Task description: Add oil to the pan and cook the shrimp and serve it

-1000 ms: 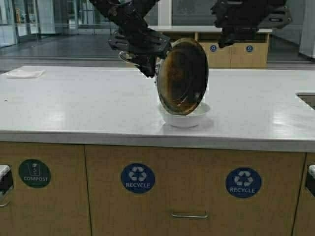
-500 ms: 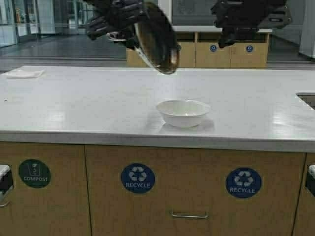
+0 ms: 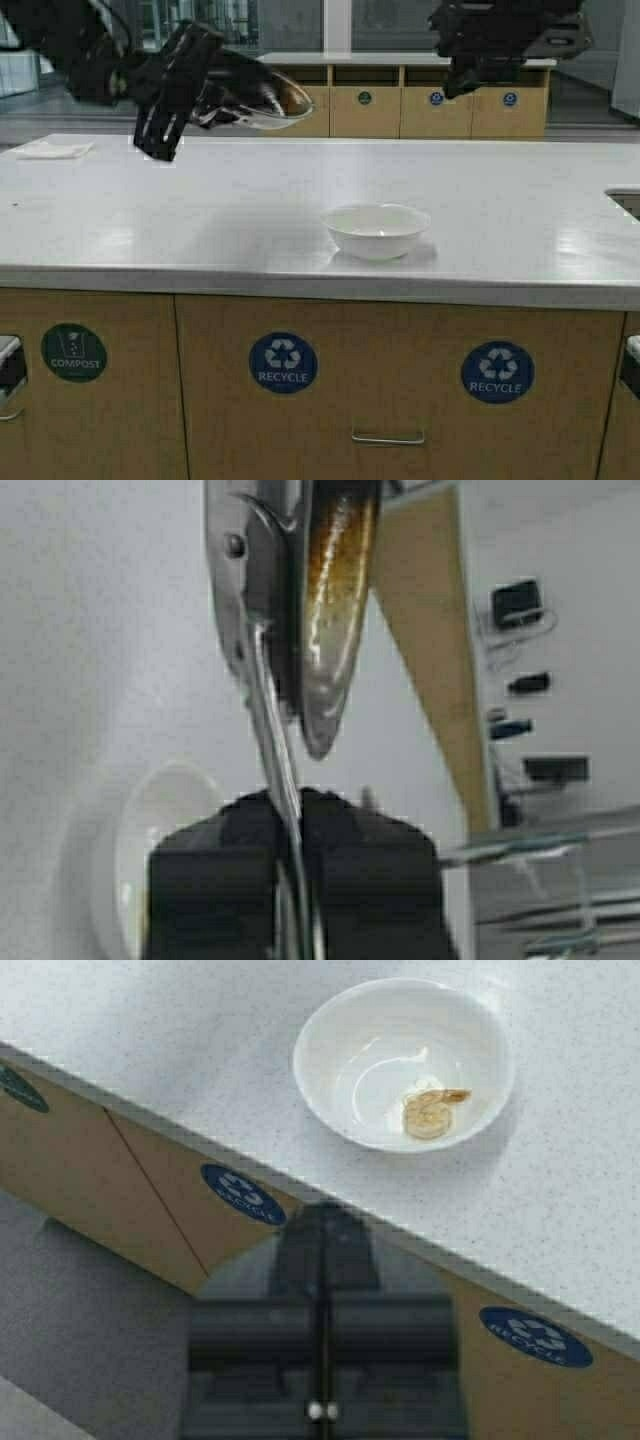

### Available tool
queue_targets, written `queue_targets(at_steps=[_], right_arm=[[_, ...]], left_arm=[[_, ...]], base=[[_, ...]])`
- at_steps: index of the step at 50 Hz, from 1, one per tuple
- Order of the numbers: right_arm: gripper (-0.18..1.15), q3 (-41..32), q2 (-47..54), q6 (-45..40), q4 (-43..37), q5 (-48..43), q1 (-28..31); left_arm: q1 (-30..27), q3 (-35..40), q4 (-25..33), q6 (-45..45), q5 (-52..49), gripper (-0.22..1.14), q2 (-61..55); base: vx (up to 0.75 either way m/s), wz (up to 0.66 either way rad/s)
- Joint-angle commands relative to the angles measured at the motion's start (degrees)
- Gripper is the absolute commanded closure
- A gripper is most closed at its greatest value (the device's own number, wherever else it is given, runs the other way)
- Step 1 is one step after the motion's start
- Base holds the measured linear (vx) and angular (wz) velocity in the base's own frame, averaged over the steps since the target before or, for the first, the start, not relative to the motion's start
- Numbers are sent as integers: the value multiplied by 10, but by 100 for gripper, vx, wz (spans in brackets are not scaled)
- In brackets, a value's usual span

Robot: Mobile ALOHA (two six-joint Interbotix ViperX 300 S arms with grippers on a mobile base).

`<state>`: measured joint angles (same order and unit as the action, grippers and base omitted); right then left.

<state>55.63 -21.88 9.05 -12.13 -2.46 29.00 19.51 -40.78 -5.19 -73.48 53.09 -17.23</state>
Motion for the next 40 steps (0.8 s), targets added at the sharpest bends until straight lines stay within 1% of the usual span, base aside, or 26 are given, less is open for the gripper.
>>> queue_targets(at_steps=[1,8,14,20,32,40], right_arm=[[91,-8,-3,-1,0,-6,1],[91,-7,-3,-1,-1,-6,1],[91,-7,-2,-1,0,-6,1],[91,-8,0,-1,-1,-6,1],[91,-8,2,-1,-1,-5,1],[91,-8,4,-1,0,-6,1]], left_arm=[[-7,-8,0,-50,119,87,-40],[-7,-13,2,-92,215,87,-112],[-7,-11,2,-117,265,87,-157],[-7,-11,2,-132,282,87,-192],[-7,-8,2,-134,294,87,-233],[-7,-4,-11,-138,298,87,-254]], base=[[0,0],[0,0],[0,0],[0,0],[0,0],[0,0]])
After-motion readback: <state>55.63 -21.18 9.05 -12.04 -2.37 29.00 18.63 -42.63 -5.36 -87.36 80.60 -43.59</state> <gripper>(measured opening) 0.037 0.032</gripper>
